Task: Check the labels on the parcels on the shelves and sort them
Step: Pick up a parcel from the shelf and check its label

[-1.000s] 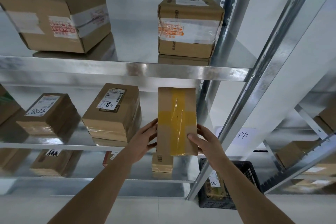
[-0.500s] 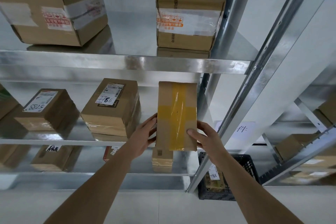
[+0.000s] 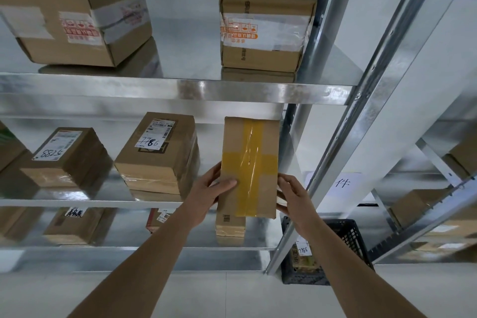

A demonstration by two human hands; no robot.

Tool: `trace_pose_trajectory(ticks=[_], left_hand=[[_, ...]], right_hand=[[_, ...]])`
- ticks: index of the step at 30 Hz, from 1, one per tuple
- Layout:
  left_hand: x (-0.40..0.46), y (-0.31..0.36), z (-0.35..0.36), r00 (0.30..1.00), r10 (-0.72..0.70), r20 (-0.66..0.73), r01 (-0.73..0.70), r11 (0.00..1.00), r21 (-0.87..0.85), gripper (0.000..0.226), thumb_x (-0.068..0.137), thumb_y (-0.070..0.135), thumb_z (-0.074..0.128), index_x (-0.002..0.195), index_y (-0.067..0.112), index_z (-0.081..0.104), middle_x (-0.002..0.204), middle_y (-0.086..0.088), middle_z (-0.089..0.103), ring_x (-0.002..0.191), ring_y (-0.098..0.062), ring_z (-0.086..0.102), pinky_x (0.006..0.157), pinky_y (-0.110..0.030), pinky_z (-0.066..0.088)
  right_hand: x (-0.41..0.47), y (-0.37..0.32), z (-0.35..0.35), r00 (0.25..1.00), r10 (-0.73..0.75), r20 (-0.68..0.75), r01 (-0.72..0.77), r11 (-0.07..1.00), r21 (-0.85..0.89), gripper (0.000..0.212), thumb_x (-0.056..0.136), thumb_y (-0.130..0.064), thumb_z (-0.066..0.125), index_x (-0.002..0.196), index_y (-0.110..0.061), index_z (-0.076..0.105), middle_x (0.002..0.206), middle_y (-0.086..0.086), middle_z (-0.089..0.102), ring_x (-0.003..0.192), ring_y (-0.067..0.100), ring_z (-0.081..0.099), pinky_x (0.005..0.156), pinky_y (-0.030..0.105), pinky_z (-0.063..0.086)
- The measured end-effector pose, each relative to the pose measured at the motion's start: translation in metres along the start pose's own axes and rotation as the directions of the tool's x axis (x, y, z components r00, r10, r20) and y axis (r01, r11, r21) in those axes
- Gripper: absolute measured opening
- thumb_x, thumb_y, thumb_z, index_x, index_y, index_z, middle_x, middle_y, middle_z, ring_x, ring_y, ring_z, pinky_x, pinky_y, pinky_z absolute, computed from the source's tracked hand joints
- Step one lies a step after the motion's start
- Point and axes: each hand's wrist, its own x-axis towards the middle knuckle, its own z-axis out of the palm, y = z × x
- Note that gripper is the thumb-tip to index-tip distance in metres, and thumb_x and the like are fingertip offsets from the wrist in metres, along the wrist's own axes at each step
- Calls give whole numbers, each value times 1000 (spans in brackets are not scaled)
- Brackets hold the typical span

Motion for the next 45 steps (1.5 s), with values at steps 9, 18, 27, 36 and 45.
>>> trace_pose_trajectory(ticks=[9,18,27,36,45], left_hand=[[-3,-7,-3,996,-89,-5,86,978,-189,40,96,23,60,136,25,62,130,0,69,121,-23,63,90,-47,58],[10,-4,-5,974,-3,-227,40,987,157,41,106,22,53,144,37,53,129,12,66,126,-20,59,101,-42,50],[9,6,4,971,-112,-212,116,993,5,38,106,53,39,135,38,59,131,7,67,129,-16,57,115,-48,41],[10,9,7,956,-176,-234,175,984,-27,34,108,52,35,126,35,59,131,3,65,127,-17,57,116,-45,41],[8,4,3,969,-130,-211,120,991,-63,28,111,36,34,120,42,61,124,8,68,121,-13,60,109,-39,44]], right_hand=[[14,-11,-14,985,127,118,-111,985,-131,135,62,-63,80,159,-27,-5,139,-3,43,124,24,51,98,41,50],[21,-15,-24,997,-64,-31,54,964,-259,26,91,-21,75,116,-26,67,111,0,74,106,24,71,88,40,59],[17,-13,-16,999,-29,19,30,994,-106,23,97,-12,66,109,-31,69,98,-7,79,90,9,75,73,31,59],[19,-8,-16,1000,3,22,-1,995,-101,22,98,-12,65,106,-32,69,95,-9,79,84,3,75,63,22,57],[20,3,-19,993,98,-67,-100,994,-38,31,110,-15,40,120,-12,69,107,6,77,103,21,72,77,35,59]])
